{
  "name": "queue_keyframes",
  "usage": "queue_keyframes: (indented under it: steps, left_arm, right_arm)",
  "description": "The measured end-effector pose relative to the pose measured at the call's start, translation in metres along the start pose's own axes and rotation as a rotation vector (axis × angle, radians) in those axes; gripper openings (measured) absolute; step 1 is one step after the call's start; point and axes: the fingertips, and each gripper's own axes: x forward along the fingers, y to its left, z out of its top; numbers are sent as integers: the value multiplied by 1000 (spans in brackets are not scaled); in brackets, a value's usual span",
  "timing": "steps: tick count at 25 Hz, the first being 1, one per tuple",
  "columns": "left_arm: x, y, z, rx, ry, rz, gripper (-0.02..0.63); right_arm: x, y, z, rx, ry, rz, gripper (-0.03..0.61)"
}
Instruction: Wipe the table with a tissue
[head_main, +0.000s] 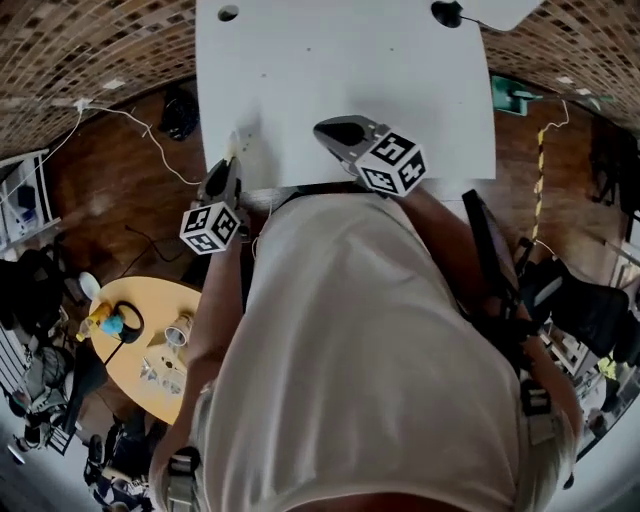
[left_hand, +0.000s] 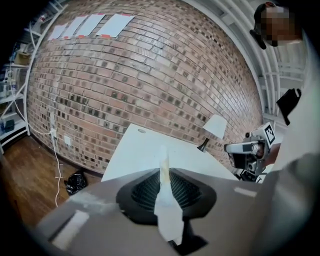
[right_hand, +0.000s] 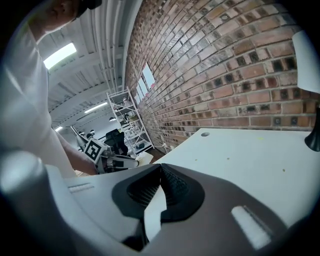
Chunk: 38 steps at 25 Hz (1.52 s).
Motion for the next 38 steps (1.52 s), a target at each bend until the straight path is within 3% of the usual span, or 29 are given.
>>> queue_keyframes:
  steps: [6, 12, 17, 22, 30, 33, 38]
  left_arm:
    - [-14, 46, -5, 28, 71, 100, 63]
    - [5, 59, -14, 99, 146, 99, 64]
    - [33, 64, -6, 218, 234, 113, 66]
    - [60, 65, -11, 285, 344, 107, 66]
    - [78, 64, -28, 266, 487, 95, 63]
    - [78, 51, -20, 230, 520, 54, 61]
    - [76, 42, -31, 251, 588, -6, 60]
  right_arm:
    - [9, 5, -3, 31, 15, -50, 9]
    - [8, 2, -7, 63, -8, -81, 9]
    - [-1, -4, -17, 97, -24, -96, 9]
    - [-13, -19, -22, 115, -39, -113, 9]
    - [-39, -43, -24, 132, -47, -140, 8]
    - [-39, -47, -25, 128, -42, -135, 9]
    - [-40, -46, -27, 130, -42, -128, 9]
